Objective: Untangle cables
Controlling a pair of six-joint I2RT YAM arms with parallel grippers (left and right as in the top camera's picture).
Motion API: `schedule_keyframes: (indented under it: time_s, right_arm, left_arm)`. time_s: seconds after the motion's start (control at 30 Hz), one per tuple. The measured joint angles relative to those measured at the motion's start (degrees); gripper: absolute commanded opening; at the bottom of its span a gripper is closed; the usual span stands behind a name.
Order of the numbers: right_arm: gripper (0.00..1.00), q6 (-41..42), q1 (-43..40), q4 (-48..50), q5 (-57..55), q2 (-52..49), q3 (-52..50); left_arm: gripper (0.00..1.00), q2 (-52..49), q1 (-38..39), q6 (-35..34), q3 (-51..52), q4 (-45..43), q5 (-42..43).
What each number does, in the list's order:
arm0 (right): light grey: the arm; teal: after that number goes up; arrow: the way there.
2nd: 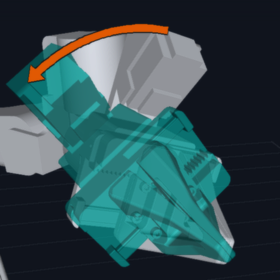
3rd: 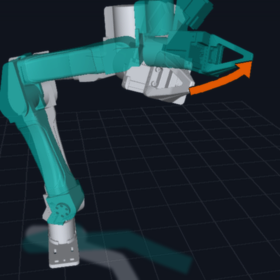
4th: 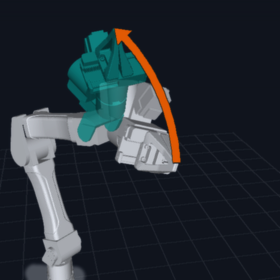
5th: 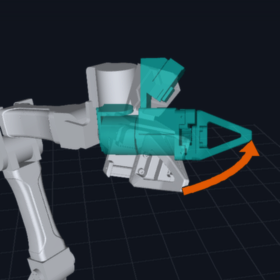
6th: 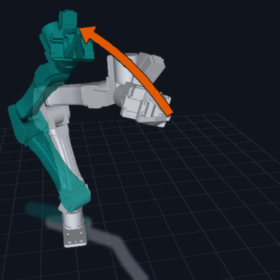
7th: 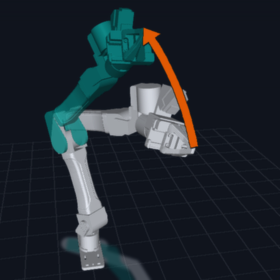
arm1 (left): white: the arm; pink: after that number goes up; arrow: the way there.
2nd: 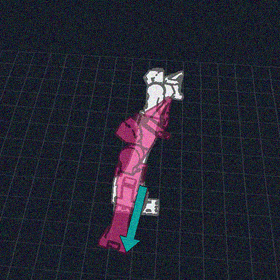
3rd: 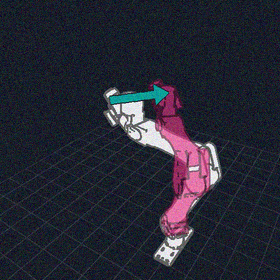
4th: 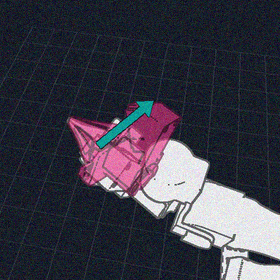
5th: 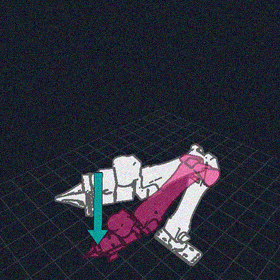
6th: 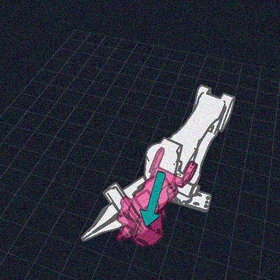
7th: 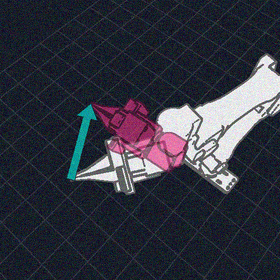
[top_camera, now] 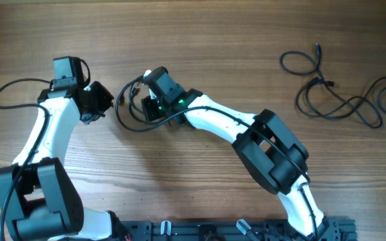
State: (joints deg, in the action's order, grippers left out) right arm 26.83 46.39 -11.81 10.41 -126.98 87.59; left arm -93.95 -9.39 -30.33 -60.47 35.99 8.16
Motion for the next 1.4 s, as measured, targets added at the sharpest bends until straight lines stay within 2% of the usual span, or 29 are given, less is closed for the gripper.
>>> schedule_keyframes:
  time_s: [0.13,0.17,0.3,0.4,0.5,0.53,0.57,0.63,0.7,0.8,0.93,1.1,1.13,1.17,1.27,1.3,1.37,1.4]
  right_arm:
    - [0.04,1.1,-0.1,0.0,-5.1,-2.4,0.0]
    - [0.04,1.3,-0.1,-0.7,-6.9,-2.4,0.4]
    - [0.05,4.4,-1.2,-9.4,-13.3,-1.9,2.3]
    - [0.08,6.3,-5.2,-19.0,-15.0,0.0,2.6]
    - [0.23,4.3,-8.0,-26.1,-13.4,1.9,1.9]
    - [0.30,1.6,-8.0,-26.5,-11.5,2.2,1.7]
    - [0.42,-1.1,-7.7,-26.5,-9.8,2.7,1.7]
    - [0.46,-3.8,-7.3,-23.8,-9.9,4.2,1.6]
    - [0.57,-5.0,-7.3,-21.3,-12.5,4.8,1.5]
    - [0.61,-9.6,-7.3,-17.2,-17.6,4.9,0.0]
    - [0.63,-11.6,-7.8,-14.7,-22.3,4.9,-3.5]
    - [0.58,-10.4,-10.5,-12.1,-21.2,5.0,-6.6]
    - [0.45,-10.3,-10.8,-12.1,-19.5,5.0,-6.6]
    - [0.39,-10.3,-10.9,-12.2,-18.6,5.0,-6.6]
    - [0.25,-8.9,-10.9,-15.1,-16.9,5.6,-6.6]
    - [0.04,-8.1,-10.9,-16.4,-16.6,5.9,-6.6]
    - [0.04,-7.2,-10.9,-17.7,-16.3,6.1,-6.6]
    - [0.04,-6.8,-10.9,-18.0,-16.2,6.1,-6.6]
  left_arm:
    - [0.25,0.0,0.0,0.0,0.0,0.0,0.0]
    - [0.28,0.0,0.0,0.0,0.0,0.0,0.0]
    - [0.30,0.0,0.3,-0.2,0.0,0.0,0.0]
    - [0.31,0.0,0.4,-0.2,0.0,0.0,0.0]
    - [0.31,0.0,0.4,-0.2,0.0,0.0,0.0]
    - [0.31,0.0,0.4,-0.2,0.0,0.0,0.0]
    - [0.31,0.0,0.4,-0.2,0.0,0.0,0.0]
    - [0.32,0.0,0.4,-0.2,0.0,0.0,0.0]
    - [0.34,0.0,0.4,-0.2,0.0,0.0,0.0]
    - [0.35,0.0,0.4,-0.2,0.0,0.0,0.0]
    - [0.38,0.0,0.4,-0.2,0.0,0.0,0.0]
    - [0.40,0.0,0.4,-0.2,0.0,0.0,0.0]
    - [0.41,0.0,0.4,-0.2,0.0,0.0,0.0]
    - [0.44,0.0,0.4,-0.2,0.0,0.0,0.0]
    - [0.50,0.0,0.4,-0.3,0.0,0.0,0.0]
    - [0.50,0.0,0.4,-0.3,0.0,0.0,0.0]
    - [0.51,0.0,0.4,-0.2,0.0,0.0,0.0]
    - [0.55,0.0,0.4,-0.2,0.0,0.0,0.0]
